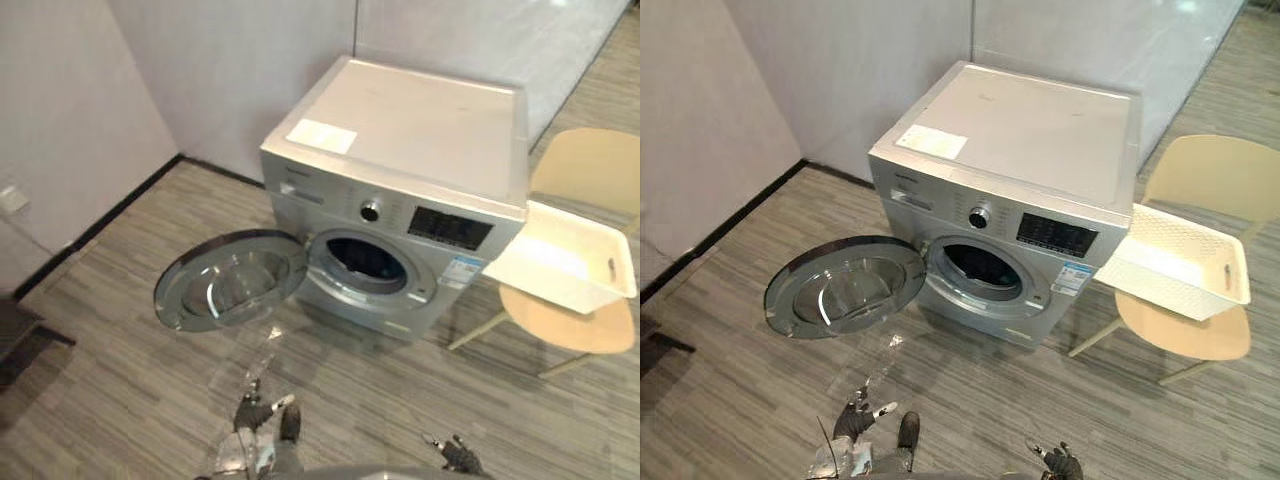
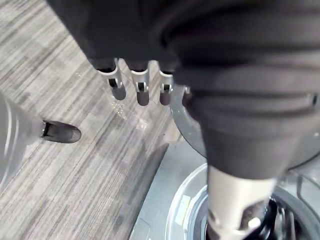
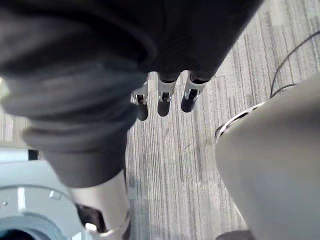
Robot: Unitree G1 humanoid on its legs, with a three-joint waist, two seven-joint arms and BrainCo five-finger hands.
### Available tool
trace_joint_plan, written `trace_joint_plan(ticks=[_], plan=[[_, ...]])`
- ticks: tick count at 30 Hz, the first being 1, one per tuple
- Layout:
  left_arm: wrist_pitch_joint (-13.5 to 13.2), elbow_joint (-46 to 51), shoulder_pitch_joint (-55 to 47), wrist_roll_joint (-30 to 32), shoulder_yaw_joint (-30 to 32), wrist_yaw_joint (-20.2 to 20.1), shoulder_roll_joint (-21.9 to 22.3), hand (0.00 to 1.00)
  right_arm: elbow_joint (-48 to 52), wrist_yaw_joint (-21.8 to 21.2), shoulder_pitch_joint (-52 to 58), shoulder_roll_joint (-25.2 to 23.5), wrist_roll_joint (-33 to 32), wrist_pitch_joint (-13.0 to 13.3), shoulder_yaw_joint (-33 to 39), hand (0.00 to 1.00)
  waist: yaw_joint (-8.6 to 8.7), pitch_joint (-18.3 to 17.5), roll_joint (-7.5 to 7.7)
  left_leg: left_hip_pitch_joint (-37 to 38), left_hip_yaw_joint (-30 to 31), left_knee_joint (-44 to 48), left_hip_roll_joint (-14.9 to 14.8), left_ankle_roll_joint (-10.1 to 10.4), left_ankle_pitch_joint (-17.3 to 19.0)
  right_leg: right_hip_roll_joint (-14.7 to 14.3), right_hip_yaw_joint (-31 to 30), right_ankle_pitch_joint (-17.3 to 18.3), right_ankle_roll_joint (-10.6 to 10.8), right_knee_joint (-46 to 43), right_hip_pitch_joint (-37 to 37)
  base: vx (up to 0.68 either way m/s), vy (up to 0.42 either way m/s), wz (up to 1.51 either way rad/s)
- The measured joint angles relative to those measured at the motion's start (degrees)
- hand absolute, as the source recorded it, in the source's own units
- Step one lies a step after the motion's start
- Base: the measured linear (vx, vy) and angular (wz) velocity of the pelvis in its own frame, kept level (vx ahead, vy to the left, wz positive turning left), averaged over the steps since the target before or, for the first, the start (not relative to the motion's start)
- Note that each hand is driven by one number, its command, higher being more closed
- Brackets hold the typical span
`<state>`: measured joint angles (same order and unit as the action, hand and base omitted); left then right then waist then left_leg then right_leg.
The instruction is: Pick up the laundry basket with both hands and put the clothes into the washing machine.
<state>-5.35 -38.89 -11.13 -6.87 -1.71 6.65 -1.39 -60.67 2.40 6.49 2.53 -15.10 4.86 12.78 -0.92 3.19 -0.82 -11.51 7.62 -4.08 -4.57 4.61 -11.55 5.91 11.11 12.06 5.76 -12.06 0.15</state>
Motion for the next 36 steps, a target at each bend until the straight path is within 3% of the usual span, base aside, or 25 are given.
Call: trace_joint_plan(ticks=[2, 4, 6, 8, 9, 10, 11, 12, 15, 19, 22, 26, 27, 30, 32, 36], plan=[[0.0, 0.0, 0.0, -0.7, 0.1, 0.0, -0.1, 0.0, -1.0, 0.1, -1.0, 0.4, 0.0, 0.0, -0.3, 0.0, -0.15, 0.1, -0.21, 0.0, -1.0, -0.1, 0.4, -0.9, -1.2, 0.1, 1.9, 0.3, -0.3, 0.0, 1.3, 0.02, -0.05, 0.57], [-0.1, 0.1, 0.2, -1.7, 1.2, 0.0, 0.1, 0.0, -1.0, 0.5, -2.4, 0.7, 0.0, -0.1, -0.1, 0.0, -0.1, 0.3, -0.79, 0.0, -7.0, -1.1, 0.8, -3.5, -3.6, 0.9, 4.5, 0.5, -0.7, 0.0, 1.8, -0.03, 0.035, 0.61], [0.0, 0.1, -0.1, -2.7, 3.6, 0.0, 0.2, 0.0, -0.9, 0.7, -2.9, 0.7, 0.0, -0.1, 0.3, 0.0, -0.55, 0.6, -0.78, 0.1, -6.2, -0.7, 0.8, -4.0, -2.8, 1.1, 5.5, 0.8, -1.1, -0.6, 2.0, -0.07, 0.025, 0.26], [0.2, 0.1, -0.6, -3.0, 6.7, 0.1, 0.2, 0.0, -1.0, 1.1, -2.9, 0.4, 0.0, -0.1, 0.7, 0.0, -0.95, 1.3, 0.1, -1.6, -6.0, 6.0, 2.1, -4.4, 1.6, 3.3, 5.7, 0.8, -1.0, -0.9, 2.4, -0.01, 0.052, 0.02], [0.2, 0.3, -0.7, -4.2, 10.0, 0.6, 0.2, 0.0, -1.0, 1.3, -2.6, 0.5, 0.0, -0.1, 0.9, 0.0, -0.95, 1.7, 1.22, -4.0, -4.6, 15.8, 3.7, -5.0, 6.3, 5.6, 5.4, 0.3, -0.1, -0.8, 2.7, 0.05, 0.067, -0.1], [0.2, 0.7, -0.8, -4.9, 11.8, 1.1, 0.3, 0.0, -0.9, 1.3, -2.4, 0.7, 0.0, -0.1, 0.8, 0.0, -0.95, 1.7, 1.29, -4.7, -3.5, 19.5, 3.7, -4.6, 8.2, 6.1, 4.9, 0.1, 0.3, -0.6, 2.8, 0.08, 0.134, -0.22], [0.1, 2.1, -1.3, -6.2, 15.4, 1.7, 0.4, 0.0, -0.9, 1.2, -1.8, 1.2, 0.1, -0.2, 0.7, 0.0, -1.23, 1.4, -0.3, -4.5, 0.0, 19.9, 3.0, -1.0, 11.2, 5.5, 4.1, -0.2, 1.0, 0.4, 3.0, 0.05, 0.145, -0.16], [0.1, 2.6, -0.9, -7.3, 18.8, 2.5, -0.1, 0.0, -1.2, 1.2, -1.0, 1.3, 0.1, -0.4, 0.8, 0.0, -1.04, 0.8, -1.21, -3.7, 0.9, 17.0, 3.4, -0.4, 12.7, 5.5, 3.8, -0.4, 1.5, 1.5, 2.9, 0.04, 0.167, -0.12], [0.0, 5.2, 1.2, -9.0, 24.9, 5.0, -3.1, 0.0, -1.0, 0.4, -0.5, -0.2, 0.5, -0.9, 0.8, 0.0, -1.22, 1.1, 1.02, -0.4, 0.1, 6.9, 5.4, -1.2, 7.9, 7.2, 2.7, -2.2, 1.3, 5.5, 2.7, 0.04, 0.122, -0.06], [0.0, 8.2, 4.4, -9.4, 30.9, 7.5, -6.0, 0.0, -0.8, -0.4, -0.5, -0.5, 2.6, -1.0, -0.2, 0.0, -1.16, 1.0, 1.7, 4.1, -0.4, -1.1, 6.3, -2.2, 4.1, 8.2, 2.2, -3.4, 1.9, 7.8, 4.2, 0.07, 0.05, 0.01], [0.0, 8.5, 9.4, -8.5, 37.0, 11.3, -11.3, 0.0, 0.7, -1.3, -0.5, -0.3, 5.0, -1.0, -4.3, 0.0, -1.39, 1.4, 2.49, 4.0, -1.8, -1.4, 5.6, -2.4, 3.9, 7.6, 1.5, -4.3, 2.3, 9.3, 4.1, 0.04, -0.009, -0.19], [0.0, 4.0, 19.5, -8.1, 40.4, 15.1, -23.3, 0.0, 2.1, -1.5, -2.2, -0.2, 6.2, -0.8, -10.0, 0.0, -1.53, 2.2, 4.4, 0.9, -2.7, -1.7, 3.4, -1.5, 3.7, 5.1, 0.4, -5.6, 1.9, 10.4, 1.0, 0.01, -0.066, -0.21], [0.1, 1.4, 24.5, -7.7, 39.8, 15.6, -28.0, 0.0, 3.9, -1.6, -2.7, -0.1, 6.2, -0.7, -12.7, 0.0, -1.5, 2.5, 5.5, -1.3, -2.9, -1.5, 2.2, -0.9, 3.2, 4.1, -0.4, -5.8, 1.8, 10.1, -1.6, 0.0, -0.071, -0.18], [0.2, -3.6, 33.6, -5.4, 36.6, 15.8, -35.0, 0.0, 7.0, -2.3, -3.6, 0.1, 6.0, 0.0, -15.5, 0.0, -1.39, 3.7, 7.52, -4.4, -2.9, -1.3, 0.7, 0.3, 2.3, 2.5, -0.5, -6.3, 1.4, 10.1, -4.3, 0.02, -0.067, -0.11], [0.7, -7.4, 42.0, -3.2, 32.3, 15.7, -38.9, 0.0, 9.0, -2.7, -3.7, 0.2, 5.4, 0.6, -16.1, 0.0, -1.26, 4.4, 9.73, -5.7, -3.0, -1.3, -0.5, 0.8, 1.9, 1.5, -0.7, -6.5, 1.1, 10.2, -5.7, 0.0, -0.069, -0.12], [2.3, -15.7, 57.5, -0.4, 23.4, 14.2, -45.3, 0.0, 14.3, -2.7, -3.8, 0.3, 3.8, 1.8, -16.4, 0.0, -1.17, 5.5, 12.23, -9.8, -3.0, -1.3, -3.3, 2.5, 0.8, -1.4, -1.6, -7.7, -0.6, 10.3, -10.1, -0.05, -0.047, -0.2]])
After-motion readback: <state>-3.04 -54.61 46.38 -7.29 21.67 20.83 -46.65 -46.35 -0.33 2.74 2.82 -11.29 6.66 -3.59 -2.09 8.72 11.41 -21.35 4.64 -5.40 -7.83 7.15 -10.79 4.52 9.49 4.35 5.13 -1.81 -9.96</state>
